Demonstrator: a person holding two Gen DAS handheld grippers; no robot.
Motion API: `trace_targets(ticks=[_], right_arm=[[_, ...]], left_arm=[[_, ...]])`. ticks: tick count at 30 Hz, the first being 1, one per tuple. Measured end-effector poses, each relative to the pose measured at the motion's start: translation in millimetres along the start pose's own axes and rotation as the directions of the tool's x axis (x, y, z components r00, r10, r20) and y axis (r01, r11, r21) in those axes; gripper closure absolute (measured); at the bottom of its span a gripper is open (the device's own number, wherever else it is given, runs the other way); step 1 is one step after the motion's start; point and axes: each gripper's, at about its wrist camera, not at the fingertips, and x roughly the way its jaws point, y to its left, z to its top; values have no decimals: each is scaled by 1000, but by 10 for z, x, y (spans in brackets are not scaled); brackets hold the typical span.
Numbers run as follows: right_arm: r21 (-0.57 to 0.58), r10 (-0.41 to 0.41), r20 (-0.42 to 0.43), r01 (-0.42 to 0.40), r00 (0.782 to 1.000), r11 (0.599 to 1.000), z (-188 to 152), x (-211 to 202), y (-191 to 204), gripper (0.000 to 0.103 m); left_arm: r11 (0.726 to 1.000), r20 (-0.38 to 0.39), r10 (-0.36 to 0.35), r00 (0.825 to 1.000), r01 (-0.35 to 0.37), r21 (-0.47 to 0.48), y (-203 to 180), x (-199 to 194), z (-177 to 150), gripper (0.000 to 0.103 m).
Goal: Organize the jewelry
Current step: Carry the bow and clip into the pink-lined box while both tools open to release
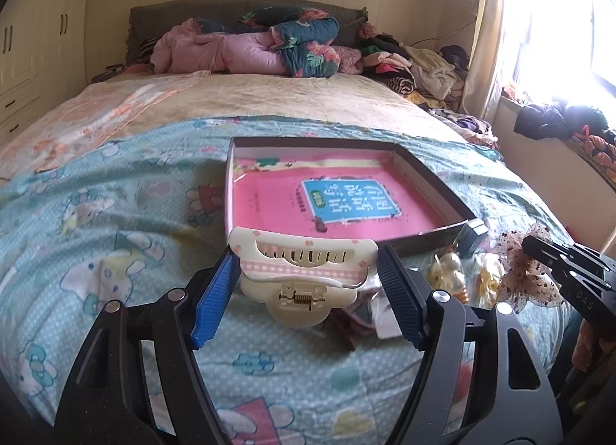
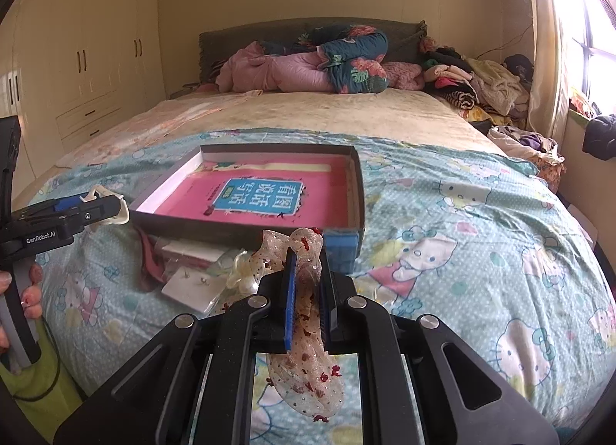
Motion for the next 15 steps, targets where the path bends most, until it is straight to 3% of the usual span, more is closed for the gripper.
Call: trace_targets(ticks=[15], right_arm=[[-19, 3, 57, -2, 998, 1000, 533, 332, -35, 93]], left_arm=[[1000, -8, 24, 1000, -24, -4, -70, 480, 356, 40]])
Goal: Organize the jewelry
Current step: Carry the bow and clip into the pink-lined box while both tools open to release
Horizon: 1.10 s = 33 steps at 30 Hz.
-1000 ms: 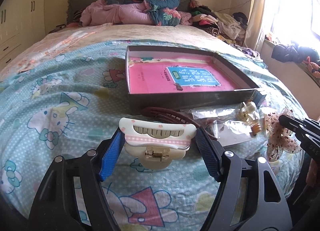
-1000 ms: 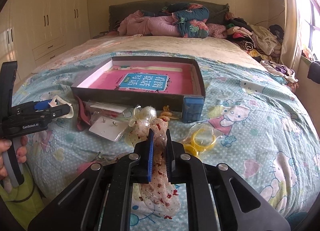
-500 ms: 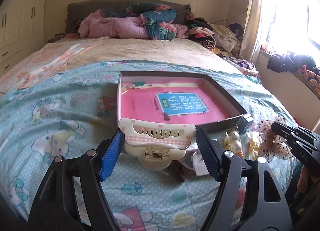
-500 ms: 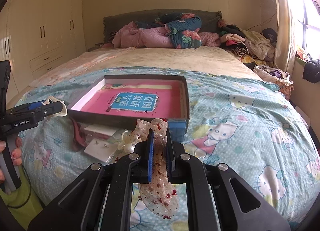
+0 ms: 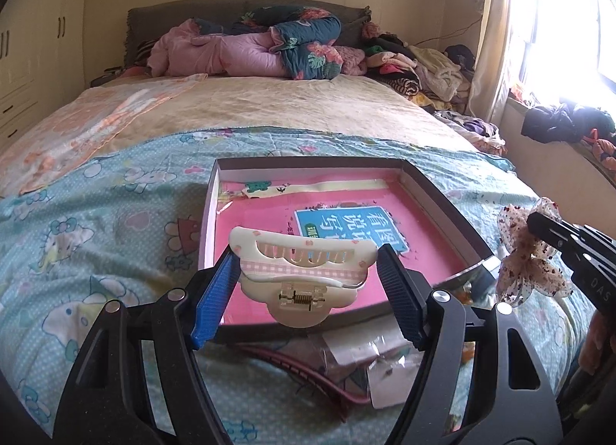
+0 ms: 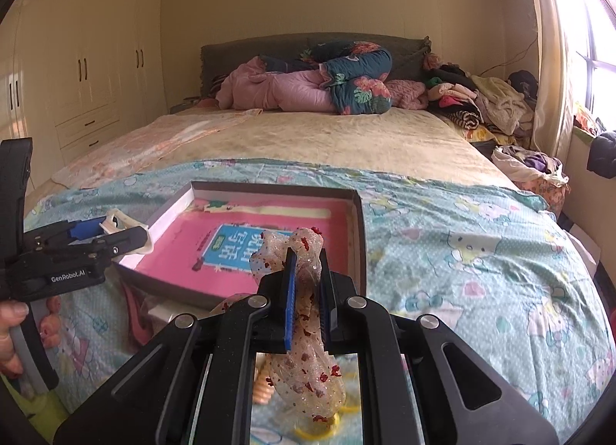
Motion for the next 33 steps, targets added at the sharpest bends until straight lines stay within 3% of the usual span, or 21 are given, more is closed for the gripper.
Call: trace_targets(ticks=[20, 33], right_arm=[[-17, 55, -129, -57, 990, 998, 467, 945, -25, 93], [-19, 78, -235, -85, 969, 996, 328, 1351, 93, 93]], left_arm=[[996, -97, 83, 992, -85, -20, 151, 677, 109, 40], [994, -133, 100, 986, -104, -26, 217, 818, 29, 39]])
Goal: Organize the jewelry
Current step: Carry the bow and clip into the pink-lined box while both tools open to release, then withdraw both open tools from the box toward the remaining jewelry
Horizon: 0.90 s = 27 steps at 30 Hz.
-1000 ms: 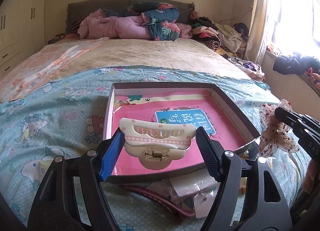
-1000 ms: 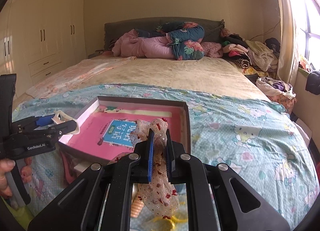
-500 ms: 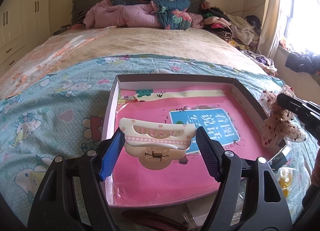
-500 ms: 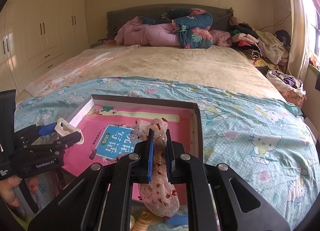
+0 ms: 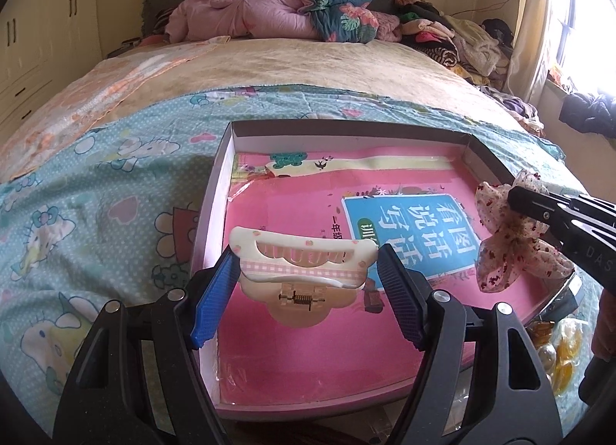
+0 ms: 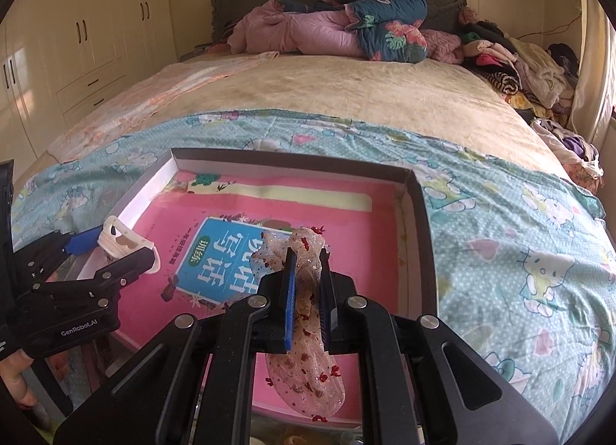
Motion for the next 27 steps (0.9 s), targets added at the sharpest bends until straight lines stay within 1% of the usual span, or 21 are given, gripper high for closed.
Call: trace_targets(ticks=[9, 11, 12, 14, 15, 16, 18, 20, 22, 24, 27], right_arm=[[28, 10, -20, -9, 1000, 1000, -87, 42, -24, 85], [33, 10, -17, -9, 1000, 999, -96, 29, -30, 77], [37, 11, -13, -11, 1000, 999, -103, 14, -35, 74], [45, 12, -4, -11, 1000, 999, -113, -26, -43, 60], [49, 14, 3, -14, 1000, 999, -116, -55, -46, 56], [51, 10, 10, -10, 1000, 999, -114, -78, -44, 54], [52, 1, 29, -3, 1000, 999, -121, -156, -42, 46], [59, -4, 52, 0, 999, 998, -126, -244, -44, 39], [63, -7, 78, 2, 997, 998, -133, -347, -44, 35], [70, -8, 97, 1, 995, 998, -142, -438, -54, 28], [75, -19, 129, 9, 991, 997, -173, -598, -63, 23]], left_arm=[[1000, 1, 2, 1000, -2, -10, 38, -10, -4, 39], [1000, 9, 5, 1000, -5, -11, 48, -41, -6, 38], [1000, 15, 7, 1000, -6, -10, 51, -65, -6, 34], [1000, 29, 8, 1000, -7, -9, 53, -119, -2, 33], [1000, 36, 8, 999, -8, -8, 58, -150, 2, 33], [1000, 40, 8, 999, -8, -9, 57, -175, 3, 32], [1000, 51, 3, 999, -2, -15, 62, -254, 11, 30], [1000, 66, 2, 998, -1, -15, 50, -334, 15, 26], [1000, 88, 0, 996, 1, -11, 30, -436, 14, 22], [1000, 103, -1, 995, 2, -10, 9, -513, 9, 19], [1000, 129, -8, 992, 10, -12, -19, -664, -15, 14]])
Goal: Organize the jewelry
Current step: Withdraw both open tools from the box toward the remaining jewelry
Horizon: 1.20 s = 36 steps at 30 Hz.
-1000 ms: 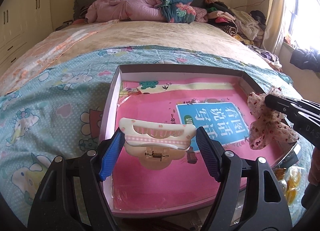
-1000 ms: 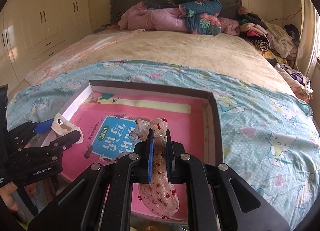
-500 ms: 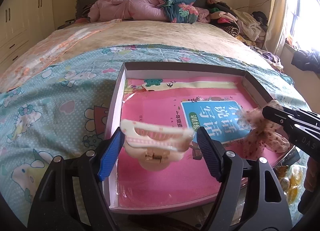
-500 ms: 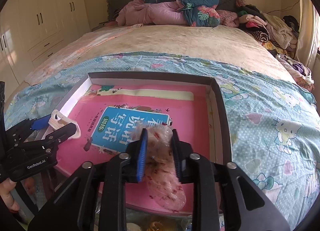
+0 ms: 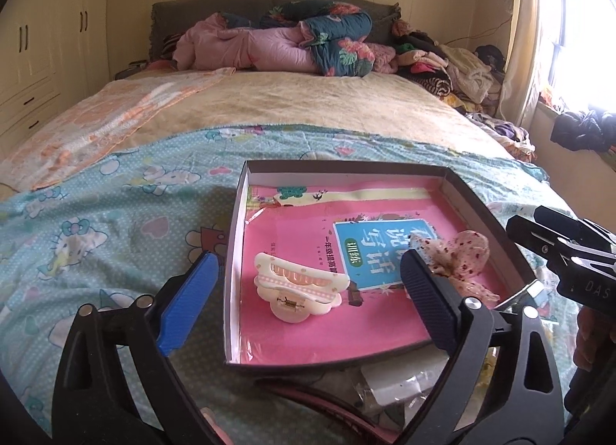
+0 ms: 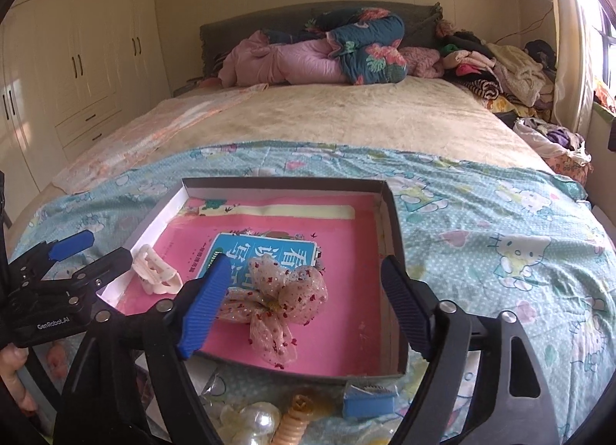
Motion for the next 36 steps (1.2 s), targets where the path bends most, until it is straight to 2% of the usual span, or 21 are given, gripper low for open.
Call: trace_targets(ticks=[9, 18, 30, 36], right_arm=[[-8, -44, 99, 45, 994, 999, -116, -499, -26, 13], [6, -38, 135, 37, 990, 999, -366, -959, -52, 10], [-48, -63, 138, 70, 988, 996, -702, -1291, 51, 10], [-33, -73, 121, 78, 990, 996, -879, -1378, -3, 10]], left_arm=[[999, 48, -40, 998, 41, -19, -90, -335, -86, 12], [997, 71, -75, 995, 74, 11, -244, -638, -299, 11], [992, 64, -113, 992, 109, 57, -373, -878, -634, 11], [988, 38, -139, 989, 137, 70, -455, -902, -776, 11]])
